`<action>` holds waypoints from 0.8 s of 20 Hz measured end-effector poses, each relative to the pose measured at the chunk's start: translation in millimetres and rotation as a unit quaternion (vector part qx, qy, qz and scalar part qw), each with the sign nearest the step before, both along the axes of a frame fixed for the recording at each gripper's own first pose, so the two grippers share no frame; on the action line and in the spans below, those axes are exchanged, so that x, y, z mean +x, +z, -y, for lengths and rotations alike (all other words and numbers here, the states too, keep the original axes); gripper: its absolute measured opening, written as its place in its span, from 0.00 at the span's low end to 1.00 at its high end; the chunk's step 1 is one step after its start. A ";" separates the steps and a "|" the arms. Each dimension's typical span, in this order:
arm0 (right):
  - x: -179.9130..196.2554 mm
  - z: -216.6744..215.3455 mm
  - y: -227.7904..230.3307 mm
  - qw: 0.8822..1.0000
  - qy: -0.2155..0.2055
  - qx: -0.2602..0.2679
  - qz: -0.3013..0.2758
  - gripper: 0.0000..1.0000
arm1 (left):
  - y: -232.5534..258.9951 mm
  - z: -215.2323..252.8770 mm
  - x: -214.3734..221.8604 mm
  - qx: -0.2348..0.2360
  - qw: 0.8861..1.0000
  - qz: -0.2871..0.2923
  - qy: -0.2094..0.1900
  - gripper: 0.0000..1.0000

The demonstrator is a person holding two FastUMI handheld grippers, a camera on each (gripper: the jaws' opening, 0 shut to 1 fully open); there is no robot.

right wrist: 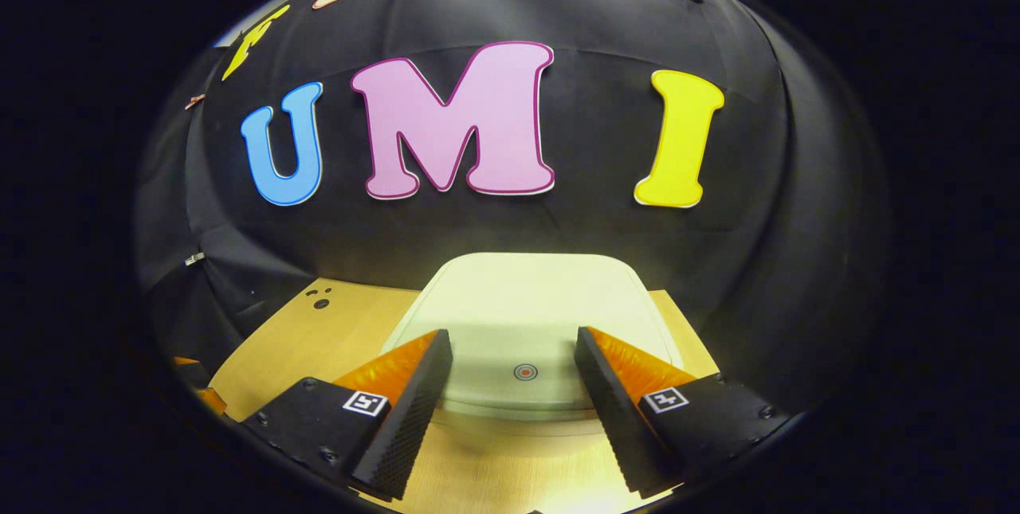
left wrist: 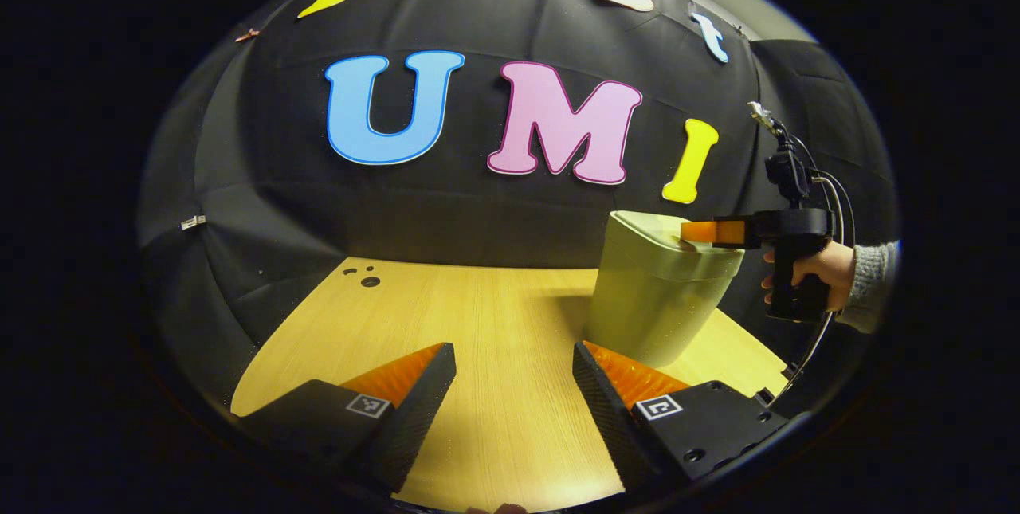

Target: Press the lid of the desktop garbage bin to open it, pick up the crumpled paper on the desktop and throw it into the bin, then pick up the pop can on the desktop and drop it into the bin, and finally close the garbage bin lid.

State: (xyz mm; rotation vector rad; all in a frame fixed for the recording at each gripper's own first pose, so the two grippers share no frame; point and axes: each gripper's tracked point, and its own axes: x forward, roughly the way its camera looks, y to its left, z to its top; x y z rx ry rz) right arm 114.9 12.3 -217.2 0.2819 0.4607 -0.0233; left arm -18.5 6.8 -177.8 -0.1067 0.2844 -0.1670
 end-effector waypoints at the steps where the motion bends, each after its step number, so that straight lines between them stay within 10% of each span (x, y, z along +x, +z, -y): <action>1: -1.7 -1.3 -1.4 1.000 0.001 0.002 0.001 1.00 | -1.1 -1.6 -1.3 -0.001 1.000 -0.001 0.002 0.96; 16: -14.1 4.5 47.1 0.997 0.014 0.001 0.073 0.99 | 9.6 -4.6 -2.3 -0.001 1.000 0.009 0.008 0.96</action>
